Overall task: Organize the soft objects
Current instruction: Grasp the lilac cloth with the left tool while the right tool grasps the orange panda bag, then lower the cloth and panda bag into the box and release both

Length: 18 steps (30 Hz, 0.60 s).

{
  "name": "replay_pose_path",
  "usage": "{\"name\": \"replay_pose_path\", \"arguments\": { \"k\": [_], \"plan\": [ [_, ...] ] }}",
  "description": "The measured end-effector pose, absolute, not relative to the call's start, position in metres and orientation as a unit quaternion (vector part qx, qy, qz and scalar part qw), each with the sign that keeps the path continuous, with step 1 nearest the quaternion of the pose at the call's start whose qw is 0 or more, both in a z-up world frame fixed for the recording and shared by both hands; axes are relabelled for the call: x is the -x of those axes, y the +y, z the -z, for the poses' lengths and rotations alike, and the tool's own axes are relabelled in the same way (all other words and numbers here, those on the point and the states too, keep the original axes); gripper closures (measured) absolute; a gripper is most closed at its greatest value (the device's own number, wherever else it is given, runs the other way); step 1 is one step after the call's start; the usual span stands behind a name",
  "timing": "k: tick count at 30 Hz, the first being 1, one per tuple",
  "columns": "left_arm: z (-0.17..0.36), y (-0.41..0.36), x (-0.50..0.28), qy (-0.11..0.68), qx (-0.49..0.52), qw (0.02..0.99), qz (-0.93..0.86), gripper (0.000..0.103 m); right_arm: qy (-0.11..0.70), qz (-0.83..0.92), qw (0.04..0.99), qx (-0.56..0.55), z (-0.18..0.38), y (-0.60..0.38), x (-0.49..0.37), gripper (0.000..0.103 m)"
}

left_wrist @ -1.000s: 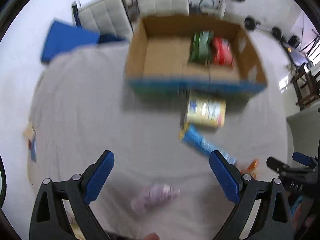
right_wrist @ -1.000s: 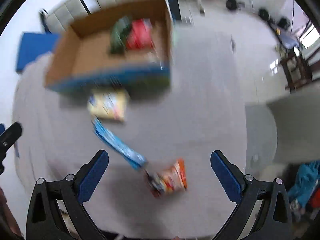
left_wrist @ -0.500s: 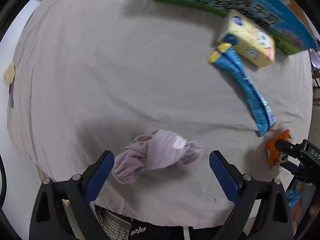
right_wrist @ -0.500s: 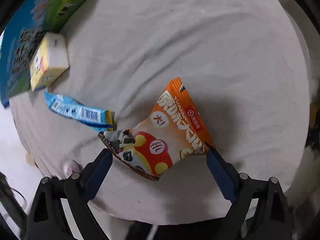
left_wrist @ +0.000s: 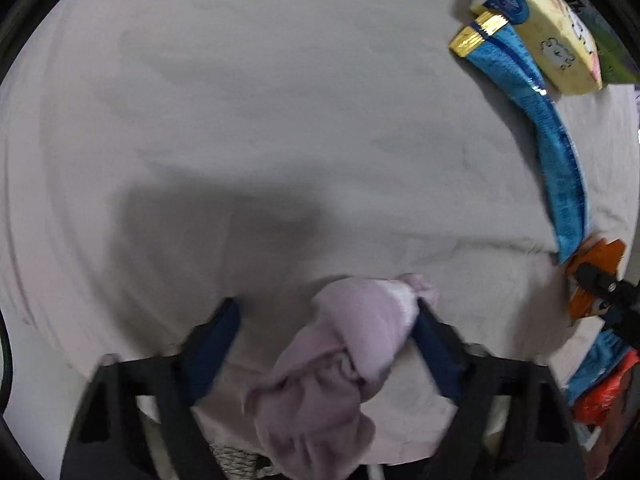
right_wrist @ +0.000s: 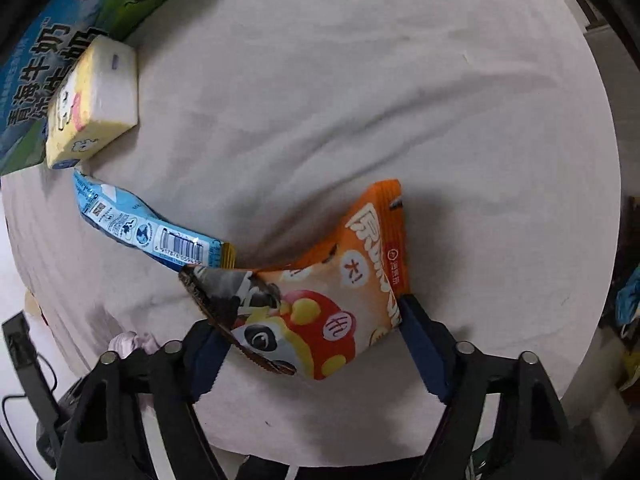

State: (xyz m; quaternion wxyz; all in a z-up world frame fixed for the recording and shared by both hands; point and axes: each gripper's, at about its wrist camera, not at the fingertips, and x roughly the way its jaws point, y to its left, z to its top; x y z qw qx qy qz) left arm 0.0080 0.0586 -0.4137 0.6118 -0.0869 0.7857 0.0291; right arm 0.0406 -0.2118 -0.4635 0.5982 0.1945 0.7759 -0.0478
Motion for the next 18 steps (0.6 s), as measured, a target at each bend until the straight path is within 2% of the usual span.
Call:
{"name": "replay_pose_path", "arguments": {
  "k": [1,2,4,11,18],
  "plan": [
    [0.413,0.056,-0.007,0.783,0.087,0.615,-0.03,0.041,0.775,0.047,0.599,-0.193,0.463,-0.211,-0.042,0.025],
    [0.41,0.051,-0.007,0.778,0.086,0.622,-0.026,0.056,0.774,0.046,0.602,-0.187,0.461,-0.211,-0.043,0.026],
    [0.405,0.042,-0.005,0.775,0.082,0.627,-0.021,0.062,0.771,0.048,0.611,-0.172,0.457,-0.206,-0.043,0.027],
    [0.371,0.0,-0.01,0.753,0.049,0.657,0.001,0.063,0.755,0.042,0.637,-0.15,0.432,-0.209,-0.041,0.029],
    [0.3,-0.031,-0.025,0.706,0.081,0.703,0.036,0.063,0.717,0.014,0.678,-0.16,0.374,-0.198,-0.046,0.029]
  ]
}}
